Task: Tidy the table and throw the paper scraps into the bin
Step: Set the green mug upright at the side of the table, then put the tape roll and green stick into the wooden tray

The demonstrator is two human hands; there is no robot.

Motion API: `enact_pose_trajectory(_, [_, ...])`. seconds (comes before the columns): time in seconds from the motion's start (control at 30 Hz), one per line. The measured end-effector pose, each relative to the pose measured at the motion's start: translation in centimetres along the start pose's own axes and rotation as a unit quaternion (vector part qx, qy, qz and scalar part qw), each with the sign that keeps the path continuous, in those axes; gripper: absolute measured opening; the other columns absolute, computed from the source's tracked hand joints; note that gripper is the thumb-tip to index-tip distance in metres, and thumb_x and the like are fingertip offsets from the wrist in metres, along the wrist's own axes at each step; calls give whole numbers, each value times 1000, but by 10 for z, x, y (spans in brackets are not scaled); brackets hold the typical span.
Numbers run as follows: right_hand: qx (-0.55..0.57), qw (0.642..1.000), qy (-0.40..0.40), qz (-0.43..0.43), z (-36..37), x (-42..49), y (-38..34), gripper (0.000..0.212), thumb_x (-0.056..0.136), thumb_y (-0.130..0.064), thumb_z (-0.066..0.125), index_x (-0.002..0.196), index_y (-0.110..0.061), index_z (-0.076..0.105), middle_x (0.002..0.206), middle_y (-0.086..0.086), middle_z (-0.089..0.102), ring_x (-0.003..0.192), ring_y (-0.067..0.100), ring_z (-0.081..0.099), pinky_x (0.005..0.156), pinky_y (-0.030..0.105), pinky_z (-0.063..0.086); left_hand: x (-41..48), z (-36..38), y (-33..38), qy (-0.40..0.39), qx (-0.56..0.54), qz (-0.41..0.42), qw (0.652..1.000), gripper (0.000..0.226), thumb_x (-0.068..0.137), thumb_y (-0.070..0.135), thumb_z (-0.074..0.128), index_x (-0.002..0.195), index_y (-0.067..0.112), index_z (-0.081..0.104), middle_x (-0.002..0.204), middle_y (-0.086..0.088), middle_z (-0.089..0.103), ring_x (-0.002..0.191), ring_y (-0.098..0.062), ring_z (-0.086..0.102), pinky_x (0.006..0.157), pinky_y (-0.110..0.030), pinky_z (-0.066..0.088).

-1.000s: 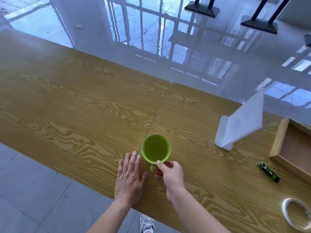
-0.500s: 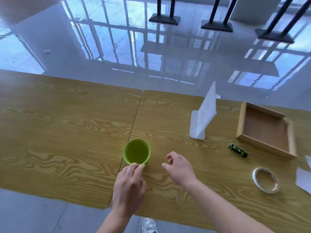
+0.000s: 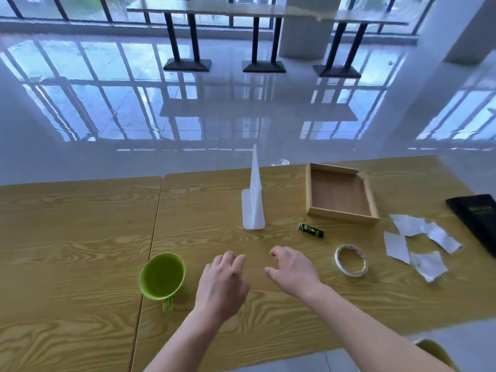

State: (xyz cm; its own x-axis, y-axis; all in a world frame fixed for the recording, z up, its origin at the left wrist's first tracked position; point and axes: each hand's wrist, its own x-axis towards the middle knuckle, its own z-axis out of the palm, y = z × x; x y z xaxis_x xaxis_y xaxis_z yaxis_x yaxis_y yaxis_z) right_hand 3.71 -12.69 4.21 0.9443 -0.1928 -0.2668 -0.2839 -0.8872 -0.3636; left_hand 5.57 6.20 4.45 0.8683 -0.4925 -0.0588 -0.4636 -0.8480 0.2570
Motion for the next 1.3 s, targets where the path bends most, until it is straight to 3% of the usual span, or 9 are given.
enact_pose_trajectory(0.27, [31,994,44,91,-25,-32,52,47,88,-46,58,128,-23,54,119,-1,62,110,20,57,87,37,50,24,12,35,-24,-20,63,997,46,85,30,46,130,23,50,121,3,53,109,-21,51,87,-35,45])
enact_pose_trajectory(0.5, [65,987,74,128,-41,-35,112,40,89,-41,61,125,-24,57,115,-4,63,106,17,59,80,32,50,44,27,57,-24,-42,45,998,44,87,33,51,130,22,52,118,5,55,105,-20,52,87,-34,46])
enact_pose_trajectory(0.63, [68,983,96,141,-49,-20,161,39,84,-42,67,118,-25,58,113,-3,60,105,19,55,87,33,51,56,36,72,7,-128,-60,990,44,92,39,57,132,22,53,120,5,58,111,-19,56,88,-32,47])
enact_pose_trajectory(0.8, [7,990,9,138,-48,0,222,92,74,-58,71,148,-31,24,150,3,30,133,27,33,103,40,44,81,38,73,115,-232,-250,933,43,87,43,68,115,12,59,103,-4,64,88,-19,59,73,-35,44])
enact_pose_trajectory(0.93, [-15,995,-42,89,-45,20,241,108,72,-62,72,153,-35,7,160,3,14,142,30,20,112,42,34,106,30,72,158,-251,-344,891,66,83,47,71,129,7,48,113,-12,60,99,-27,57,79,-38,43])
enact_pose_trajectory(1.07, [-52,996,-63,34,-37,36,237,106,72,-61,72,154,-35,9,159,1,17,141,27,20,111,41,33,129,23,74,139,-271,-355,884,82,84,49,70,146,9,34,130,-15,57,121,-31,54,95,-46,43])
enact_pose_trajectory(1.2, [-83,996,-43,-15,-29,52,225,98,78,-59,67,153,-29,13,155,2,27,136,25,28,112,39,32,148,19,76,161,-311,-351,869,75,86,45,68,147,15,37,129,-11,62,113,-26,60,94,-44,46])
enact_pose_trajectory(1.3, [-88,995,-45,-31,-28,67,212,97,80,-56,64,154,-33,5,160,-2,16,136,26,28,112,39,32,153,19,74,163,-332,-340,864,65,88,42,68,144,18,44,125,-6,66,104,-18,64,89,-39,48])
